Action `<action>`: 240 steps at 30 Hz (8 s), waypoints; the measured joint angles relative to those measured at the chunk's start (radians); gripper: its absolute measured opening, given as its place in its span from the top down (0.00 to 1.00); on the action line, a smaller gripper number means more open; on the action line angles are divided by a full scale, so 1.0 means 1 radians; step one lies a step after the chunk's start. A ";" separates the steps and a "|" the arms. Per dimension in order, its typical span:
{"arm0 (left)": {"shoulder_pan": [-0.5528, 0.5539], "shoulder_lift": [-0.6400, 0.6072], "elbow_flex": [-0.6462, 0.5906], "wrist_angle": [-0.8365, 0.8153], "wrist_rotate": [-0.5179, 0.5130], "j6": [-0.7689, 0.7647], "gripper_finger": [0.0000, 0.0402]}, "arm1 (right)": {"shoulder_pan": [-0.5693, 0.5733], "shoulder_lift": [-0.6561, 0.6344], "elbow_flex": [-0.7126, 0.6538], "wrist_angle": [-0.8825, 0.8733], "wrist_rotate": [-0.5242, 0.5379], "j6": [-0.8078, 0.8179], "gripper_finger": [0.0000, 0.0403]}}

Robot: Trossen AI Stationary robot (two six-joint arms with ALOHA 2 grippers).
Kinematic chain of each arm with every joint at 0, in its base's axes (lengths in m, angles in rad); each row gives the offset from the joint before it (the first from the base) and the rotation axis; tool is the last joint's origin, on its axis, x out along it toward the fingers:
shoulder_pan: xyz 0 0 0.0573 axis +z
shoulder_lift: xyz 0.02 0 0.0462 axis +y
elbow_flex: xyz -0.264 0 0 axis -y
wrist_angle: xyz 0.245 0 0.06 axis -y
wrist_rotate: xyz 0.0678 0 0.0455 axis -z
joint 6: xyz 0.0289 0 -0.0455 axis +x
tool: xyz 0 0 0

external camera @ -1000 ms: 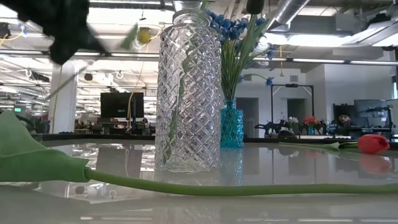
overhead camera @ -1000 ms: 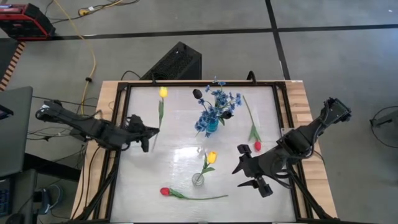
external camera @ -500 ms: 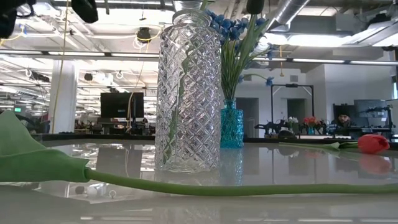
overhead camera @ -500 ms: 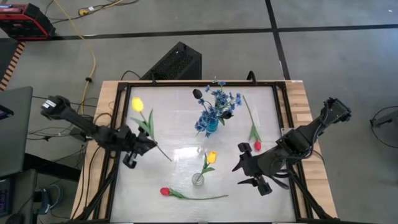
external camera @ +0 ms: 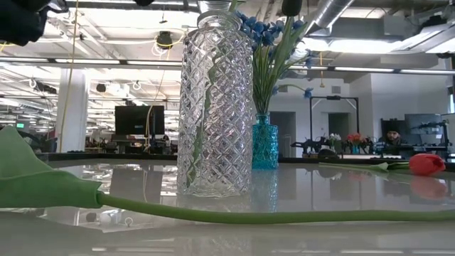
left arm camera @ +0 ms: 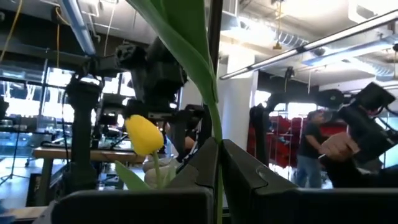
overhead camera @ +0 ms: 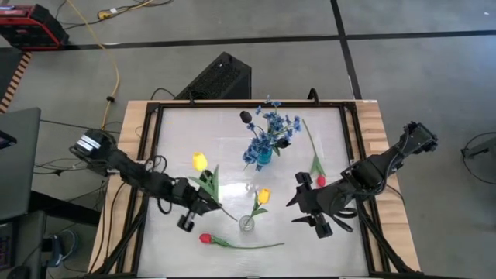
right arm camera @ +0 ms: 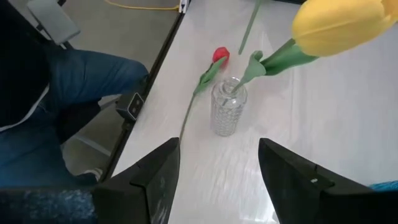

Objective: Sort flowers into vase by color
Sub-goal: Put the yellow flower into the transparent vase, then put the top right red flower into the transparent vase

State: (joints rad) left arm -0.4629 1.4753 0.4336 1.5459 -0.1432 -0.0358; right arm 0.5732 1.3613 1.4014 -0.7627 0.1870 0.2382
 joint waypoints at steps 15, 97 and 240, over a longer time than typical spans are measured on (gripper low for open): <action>0.009 0.148 0.093 -0.018 -0.027 0.017 1.00 | 0.003 0.000 0.000 -0.001 -0.001 0.000 0.39; 0.018 -0.418 0.643 -2.123 -0.437 -0.075 0.76 | -0.098 -0.001 -0.112 -0.097 -0.005 0.057 0.39; 0.107 -0.558 0.294 -1.996 -0.280 -0.169 0.76 | 0.007 0.053 -0.227 0.874 0.201 -0.185 0.96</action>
State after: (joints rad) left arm -0.3559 0.9169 0.7277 -0.4500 -0.4233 -0.2049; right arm 0.5799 1.4147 1.1741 0.1112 0.3883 0.0529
